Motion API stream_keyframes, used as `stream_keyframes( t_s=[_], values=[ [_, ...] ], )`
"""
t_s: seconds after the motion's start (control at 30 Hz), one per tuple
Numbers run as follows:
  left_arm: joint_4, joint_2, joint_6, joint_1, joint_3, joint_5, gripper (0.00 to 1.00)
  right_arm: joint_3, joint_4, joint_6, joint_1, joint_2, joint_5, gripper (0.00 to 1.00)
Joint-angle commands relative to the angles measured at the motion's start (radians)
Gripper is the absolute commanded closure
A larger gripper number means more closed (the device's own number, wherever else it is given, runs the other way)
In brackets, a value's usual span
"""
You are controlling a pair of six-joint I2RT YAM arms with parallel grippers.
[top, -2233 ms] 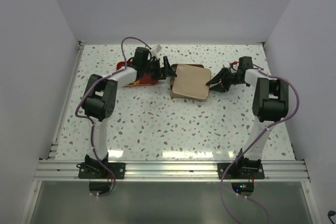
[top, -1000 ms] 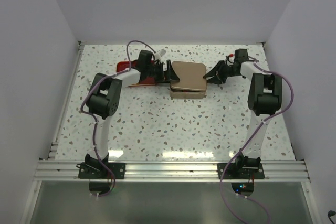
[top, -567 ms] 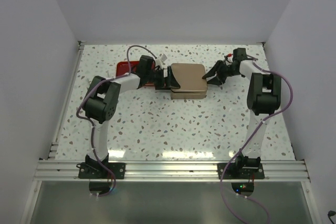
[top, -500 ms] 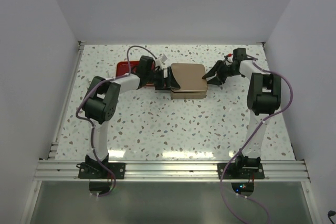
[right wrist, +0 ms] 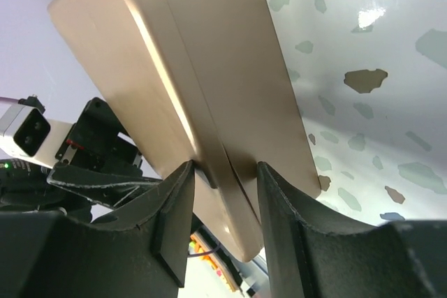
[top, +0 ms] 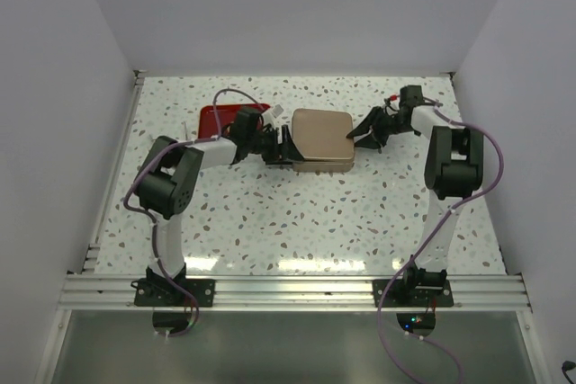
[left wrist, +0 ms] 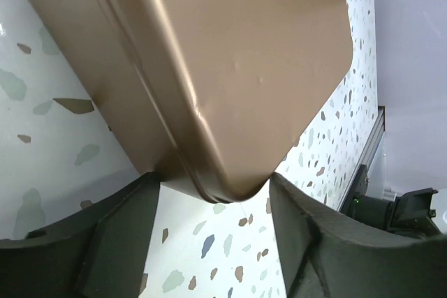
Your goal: Pack the cookies
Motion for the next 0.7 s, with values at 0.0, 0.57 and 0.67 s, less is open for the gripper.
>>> stream_keyframes(
  t_s=[0.0, 0.57, 0.67],
  values=[
    [0.046, -0.016, -0.012, -0.012, -0.044, -0.002, 0.37, -0.046, -0.069, -0.043, 0.012, -0.031, 0.062, 0.58],
    [-0.005, -0.183, 0.025, -0.009, -0.040, 0.011, 0.20, -0.089, -0.067, -0.064, 0.016, -0.042, 0.082, 0.63],
    [-0.043, -0.246, 0.046, 0.005, -0.008, -0.001, 0.18, -0.077, -0.075, -0.070, 0.016, -0.034, 0.082, 0.63]
  ],
)
